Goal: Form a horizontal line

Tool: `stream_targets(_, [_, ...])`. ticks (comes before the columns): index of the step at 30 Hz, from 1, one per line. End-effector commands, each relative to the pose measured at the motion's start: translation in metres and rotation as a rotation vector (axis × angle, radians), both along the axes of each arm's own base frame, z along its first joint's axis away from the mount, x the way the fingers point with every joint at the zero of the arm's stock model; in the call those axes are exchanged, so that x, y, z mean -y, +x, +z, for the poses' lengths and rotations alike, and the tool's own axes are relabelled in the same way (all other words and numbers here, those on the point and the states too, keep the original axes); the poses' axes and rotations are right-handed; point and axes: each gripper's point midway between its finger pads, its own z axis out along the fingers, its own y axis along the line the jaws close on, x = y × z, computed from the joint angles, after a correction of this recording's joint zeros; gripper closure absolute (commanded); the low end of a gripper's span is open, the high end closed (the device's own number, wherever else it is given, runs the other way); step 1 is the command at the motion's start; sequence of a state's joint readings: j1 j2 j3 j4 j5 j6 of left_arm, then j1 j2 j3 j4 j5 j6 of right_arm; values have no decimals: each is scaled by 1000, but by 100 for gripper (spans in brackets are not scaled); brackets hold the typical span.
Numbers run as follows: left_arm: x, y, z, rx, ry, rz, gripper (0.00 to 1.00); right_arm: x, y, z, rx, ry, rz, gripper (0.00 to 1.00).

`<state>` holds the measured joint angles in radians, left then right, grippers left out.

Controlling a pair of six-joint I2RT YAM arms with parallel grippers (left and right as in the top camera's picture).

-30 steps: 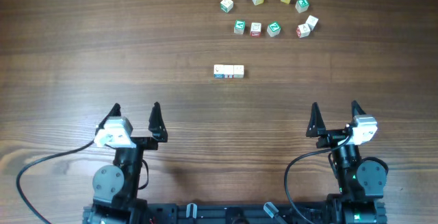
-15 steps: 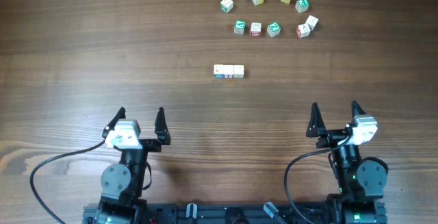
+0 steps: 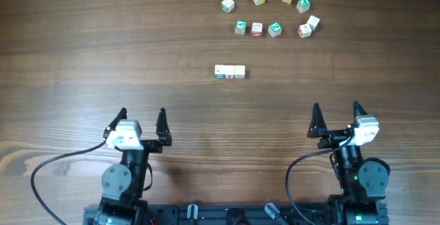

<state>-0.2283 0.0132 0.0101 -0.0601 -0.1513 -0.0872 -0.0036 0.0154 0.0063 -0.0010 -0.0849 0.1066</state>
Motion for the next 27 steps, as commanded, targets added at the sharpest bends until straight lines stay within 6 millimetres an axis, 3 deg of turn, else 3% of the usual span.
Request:
stream_targets(1, [1,0,-1,0,1,-8,0,4,0,3,13,-10,-18,0])
stream_targets(10, [0,0,-2,2,59,-13,0,4,0,3,13,-10,-18,0])
stream_targets(27, [-21,2,-4,-8,49,42,0,4,0,3,13,-10,-19,0])
